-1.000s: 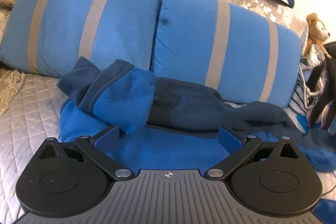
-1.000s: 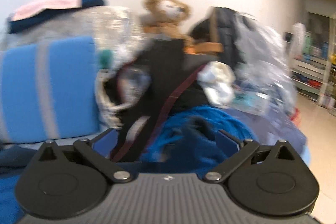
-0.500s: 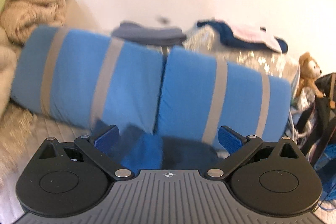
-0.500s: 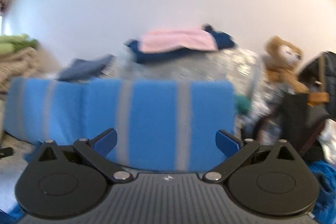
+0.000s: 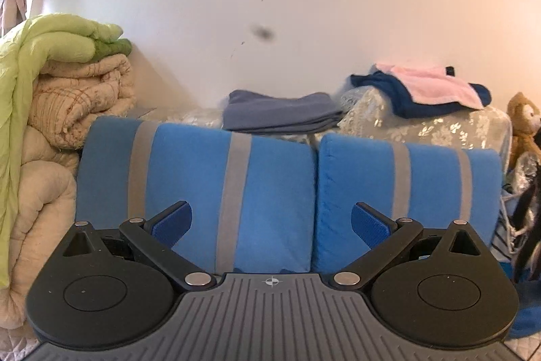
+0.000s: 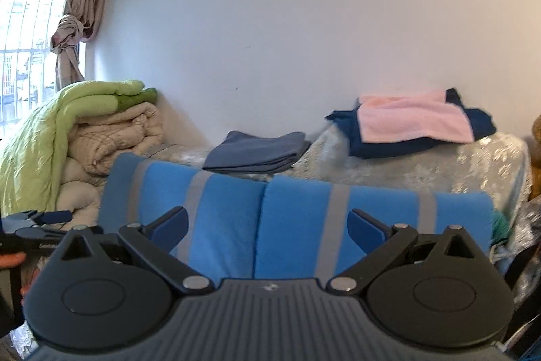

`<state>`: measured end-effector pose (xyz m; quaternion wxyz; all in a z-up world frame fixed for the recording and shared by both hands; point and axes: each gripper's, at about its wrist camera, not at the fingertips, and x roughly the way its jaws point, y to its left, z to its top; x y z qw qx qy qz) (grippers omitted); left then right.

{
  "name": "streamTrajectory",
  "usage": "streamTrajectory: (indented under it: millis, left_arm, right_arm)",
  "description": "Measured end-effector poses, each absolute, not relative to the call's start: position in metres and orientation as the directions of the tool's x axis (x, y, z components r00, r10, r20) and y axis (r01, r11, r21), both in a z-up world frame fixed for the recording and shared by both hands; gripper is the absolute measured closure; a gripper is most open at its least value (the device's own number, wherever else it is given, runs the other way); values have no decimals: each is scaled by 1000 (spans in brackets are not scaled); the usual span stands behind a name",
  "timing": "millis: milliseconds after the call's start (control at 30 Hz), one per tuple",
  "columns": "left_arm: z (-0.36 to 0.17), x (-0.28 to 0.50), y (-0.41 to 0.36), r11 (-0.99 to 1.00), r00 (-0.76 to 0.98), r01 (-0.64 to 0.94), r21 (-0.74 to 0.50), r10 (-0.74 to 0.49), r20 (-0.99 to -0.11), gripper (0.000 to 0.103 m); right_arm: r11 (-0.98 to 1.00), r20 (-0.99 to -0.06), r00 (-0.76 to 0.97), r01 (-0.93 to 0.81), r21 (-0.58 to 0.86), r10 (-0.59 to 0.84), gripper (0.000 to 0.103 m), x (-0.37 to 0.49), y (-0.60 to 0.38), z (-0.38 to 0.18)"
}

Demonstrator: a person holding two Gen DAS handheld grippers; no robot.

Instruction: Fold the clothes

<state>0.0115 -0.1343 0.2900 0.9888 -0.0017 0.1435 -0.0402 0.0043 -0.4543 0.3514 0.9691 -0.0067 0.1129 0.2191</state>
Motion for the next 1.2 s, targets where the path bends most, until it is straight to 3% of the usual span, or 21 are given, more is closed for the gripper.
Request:
streamTrajectory:
  millis: [300,567,667,967,1033,1100,1167,1200]
  left_arm:
    - [225,38,-128,1000,924,25,-2,-24,-382,0]
    - [172,53,-146,993,896,97,65,-59,-439,0]
    - [155,61,-164,980,878,174,91,-113,-464,0]
    - [114,92,-226,926,824,349,141,-232,-516,1]
    - [103,101,-240,910,808,377,171,-234,-540,21]
    - [90,110,-251,894,788,392,218,-205,-580,32]
    - [79,119,-255,883,771,386,266,-150,-618,64]
    - [74,121,-255,881,766,376,288,-120,-632,88]
  right_arm:
    - [952,-358,882,-277,131,306,0,31,-427,213]
    - [973,-364,915,-101,210,174,0,38,-428,99]
    - [974,-418,894,-79,211,163,0,43,-427,87]
    - [964,-448,892,66,259,59,0,50,-450,78]
    - [953,-449,893,110,284,30,0,49,-460,76]
    - [944,-456,890,134,303,20,0,51,-466,73]
    - [935,-465,885,155,319,12,0,53,-472,70]
    - [933,-472,881,158,323,15,0,54,-473,69]
